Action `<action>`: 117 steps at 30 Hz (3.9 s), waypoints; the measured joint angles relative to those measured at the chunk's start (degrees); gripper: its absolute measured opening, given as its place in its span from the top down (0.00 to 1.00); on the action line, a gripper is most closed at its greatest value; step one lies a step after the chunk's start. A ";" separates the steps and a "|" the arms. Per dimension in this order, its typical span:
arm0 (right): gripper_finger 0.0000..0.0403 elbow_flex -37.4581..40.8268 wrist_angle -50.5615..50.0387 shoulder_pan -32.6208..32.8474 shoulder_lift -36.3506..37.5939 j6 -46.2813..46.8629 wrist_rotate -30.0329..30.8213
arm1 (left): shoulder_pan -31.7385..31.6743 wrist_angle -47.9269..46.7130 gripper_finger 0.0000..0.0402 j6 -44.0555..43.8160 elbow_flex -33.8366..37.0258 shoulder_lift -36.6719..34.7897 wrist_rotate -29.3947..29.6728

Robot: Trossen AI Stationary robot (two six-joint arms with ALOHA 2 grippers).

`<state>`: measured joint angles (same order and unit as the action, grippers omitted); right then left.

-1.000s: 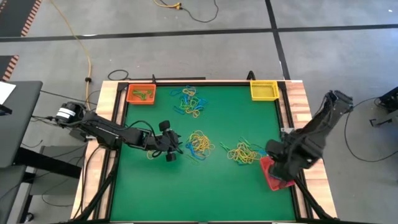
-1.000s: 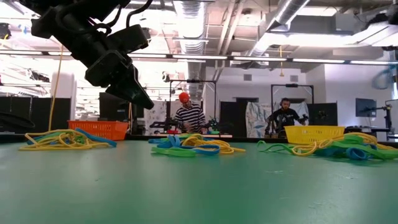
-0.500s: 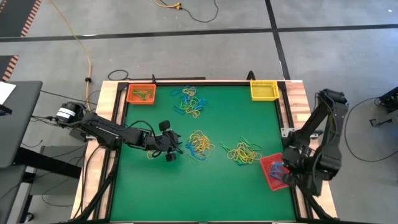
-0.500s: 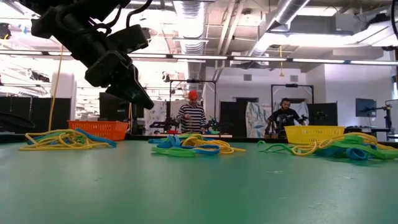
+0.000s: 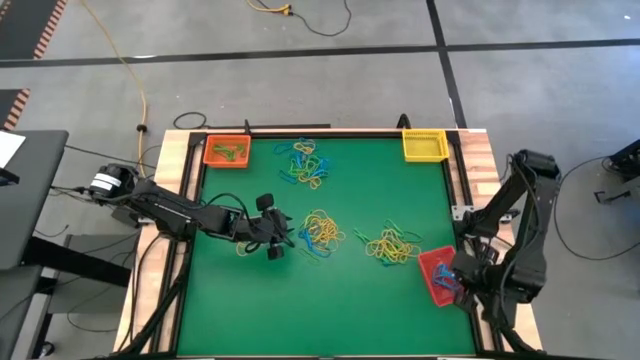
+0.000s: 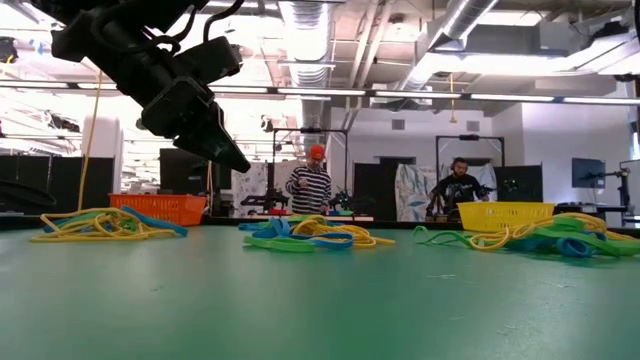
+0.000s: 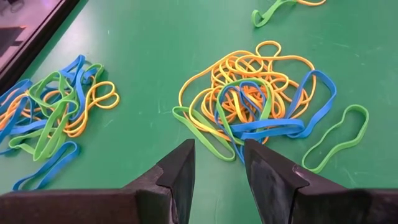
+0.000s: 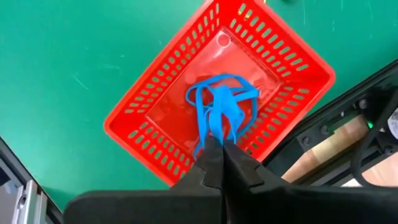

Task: Sort rubber bands into baskets
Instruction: Put the blue rubber band into the red bin

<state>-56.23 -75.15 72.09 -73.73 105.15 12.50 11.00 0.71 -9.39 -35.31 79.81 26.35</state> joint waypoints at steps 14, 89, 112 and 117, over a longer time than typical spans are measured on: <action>0.80 0.00 -0.27 -3.24 -0.53 -0.60 -2.55 | 0.00 0.06 0.68 -0.26 0.00 0.02 -0.13; 0.74 -0.07 80.05 -59.54 -33.39 -102.80 -11.56 | 0.00 -0.18 0.68 -0.15 0.00 0.02 -0.56; 0.75 -1.49 82.40 -60.96 -34.31 -105.22 -13.23 | 0.00 -0.36 0.68 -0.10 0.00 0.01 -0.52; 0.75 -1.45 81.19 -61.90 -35.40 -105.20 -13.27 | 0.02 -0.37 0.68 -0.10 0.00 0.02 -0.52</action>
<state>-57.68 6.04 10.19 -109.12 -0.05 -0.78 11.02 0.34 -9.50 -35.31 79.83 25.83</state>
